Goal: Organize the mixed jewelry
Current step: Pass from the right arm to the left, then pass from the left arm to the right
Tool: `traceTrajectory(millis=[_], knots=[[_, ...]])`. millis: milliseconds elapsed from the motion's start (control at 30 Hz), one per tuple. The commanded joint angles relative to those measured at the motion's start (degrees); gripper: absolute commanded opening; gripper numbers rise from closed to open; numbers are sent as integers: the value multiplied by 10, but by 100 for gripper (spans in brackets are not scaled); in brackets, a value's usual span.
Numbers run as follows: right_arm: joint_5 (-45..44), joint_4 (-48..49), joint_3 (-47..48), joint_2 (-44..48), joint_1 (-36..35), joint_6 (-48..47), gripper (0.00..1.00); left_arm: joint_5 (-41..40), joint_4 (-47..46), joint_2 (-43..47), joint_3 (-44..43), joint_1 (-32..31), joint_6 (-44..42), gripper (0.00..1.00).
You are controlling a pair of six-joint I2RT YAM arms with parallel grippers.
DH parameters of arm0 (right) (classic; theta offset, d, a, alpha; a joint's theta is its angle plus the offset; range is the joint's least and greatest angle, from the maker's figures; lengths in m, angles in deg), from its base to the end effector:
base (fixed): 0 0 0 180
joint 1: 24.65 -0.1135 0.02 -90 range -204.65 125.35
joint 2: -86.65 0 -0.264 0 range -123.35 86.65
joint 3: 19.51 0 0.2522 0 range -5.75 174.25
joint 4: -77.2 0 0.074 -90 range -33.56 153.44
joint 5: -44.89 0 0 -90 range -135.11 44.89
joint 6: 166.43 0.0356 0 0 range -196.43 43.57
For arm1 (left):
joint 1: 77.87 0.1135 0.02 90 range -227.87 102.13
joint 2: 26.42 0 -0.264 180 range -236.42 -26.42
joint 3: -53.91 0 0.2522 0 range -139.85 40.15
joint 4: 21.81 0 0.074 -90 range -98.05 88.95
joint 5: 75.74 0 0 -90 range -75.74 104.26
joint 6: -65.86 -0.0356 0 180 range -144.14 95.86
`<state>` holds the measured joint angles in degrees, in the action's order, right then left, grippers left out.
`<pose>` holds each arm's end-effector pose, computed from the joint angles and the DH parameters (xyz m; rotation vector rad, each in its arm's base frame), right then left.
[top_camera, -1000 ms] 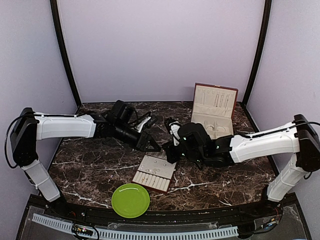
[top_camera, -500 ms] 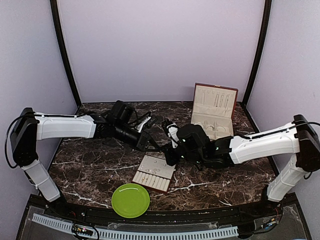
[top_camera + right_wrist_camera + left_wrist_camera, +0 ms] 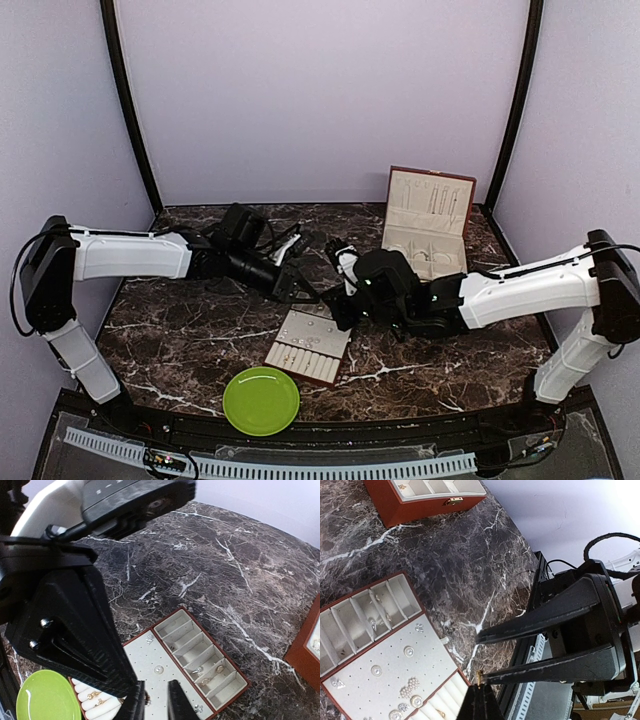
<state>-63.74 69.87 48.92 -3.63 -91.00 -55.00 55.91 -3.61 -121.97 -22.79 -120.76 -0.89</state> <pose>0.1506 0.3155 0.2311 -0.6148 2.0159 0.6057 0.2510 -0.2654 0.2342 0.8466 2.2587 -1.3995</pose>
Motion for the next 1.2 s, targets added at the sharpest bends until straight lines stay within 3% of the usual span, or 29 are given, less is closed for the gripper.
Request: traceTrajectory(millis=[0, 200, 633, 900, 1167], knots=[[-4, 69, -21, 41, -6, 12, 29, -10, -24, 37, 20, 7, 4, 0], [13, 142, -84, 102, -1, 45, 49, -33, -64, 80, 47, 20, 5, 0], [229, 406, -186, 152, 43, 158, 62, 50, -249, 184, 127, 21, 3, 0], [314, 424, -142, 116, 44, 159, 54, 101, -306, 209, 148, 20, 20, 0], [299, 408, -124, 102, 44, 162, 37, 117, -329, 218, 157, 20, 29, 0]])
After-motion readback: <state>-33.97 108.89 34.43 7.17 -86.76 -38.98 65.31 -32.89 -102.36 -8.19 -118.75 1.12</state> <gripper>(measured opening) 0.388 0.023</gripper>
